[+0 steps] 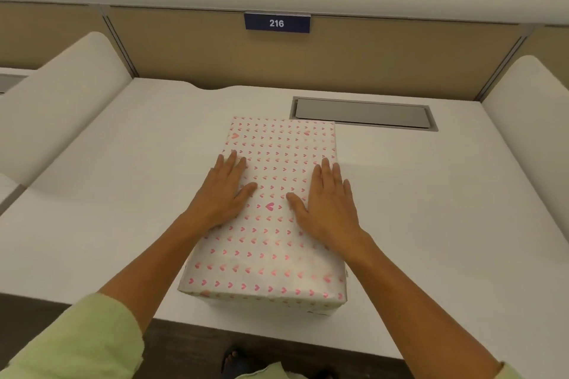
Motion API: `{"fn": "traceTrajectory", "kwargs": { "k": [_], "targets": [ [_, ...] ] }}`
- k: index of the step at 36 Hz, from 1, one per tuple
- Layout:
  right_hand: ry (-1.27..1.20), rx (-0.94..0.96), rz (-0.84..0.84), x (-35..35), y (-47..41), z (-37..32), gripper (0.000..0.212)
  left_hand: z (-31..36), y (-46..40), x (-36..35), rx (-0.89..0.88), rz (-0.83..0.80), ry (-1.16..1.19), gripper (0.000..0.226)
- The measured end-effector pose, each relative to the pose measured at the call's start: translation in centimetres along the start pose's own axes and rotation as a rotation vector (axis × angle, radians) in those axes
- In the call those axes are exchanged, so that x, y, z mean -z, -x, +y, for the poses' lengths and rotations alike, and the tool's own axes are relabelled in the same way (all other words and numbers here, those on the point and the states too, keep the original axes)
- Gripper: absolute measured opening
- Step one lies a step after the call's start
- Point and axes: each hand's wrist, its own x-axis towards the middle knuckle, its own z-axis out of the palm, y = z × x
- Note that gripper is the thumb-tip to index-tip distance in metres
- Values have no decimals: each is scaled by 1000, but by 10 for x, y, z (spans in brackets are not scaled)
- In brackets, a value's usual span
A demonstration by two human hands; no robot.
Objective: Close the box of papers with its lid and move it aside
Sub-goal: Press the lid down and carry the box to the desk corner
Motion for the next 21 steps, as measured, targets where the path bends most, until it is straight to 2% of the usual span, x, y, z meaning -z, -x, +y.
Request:
{"fn": "traceTrajectory", "kwargs": {
  "k": [10,21],
  "targets": [
    [7,-16,48,-2,-51,3,100,7,-37,4,-46,2,-130,78],
    [38,-74,67,-19,-60,10,109,-9,-51,-9,-125,44,-163,84]
  ]
}}
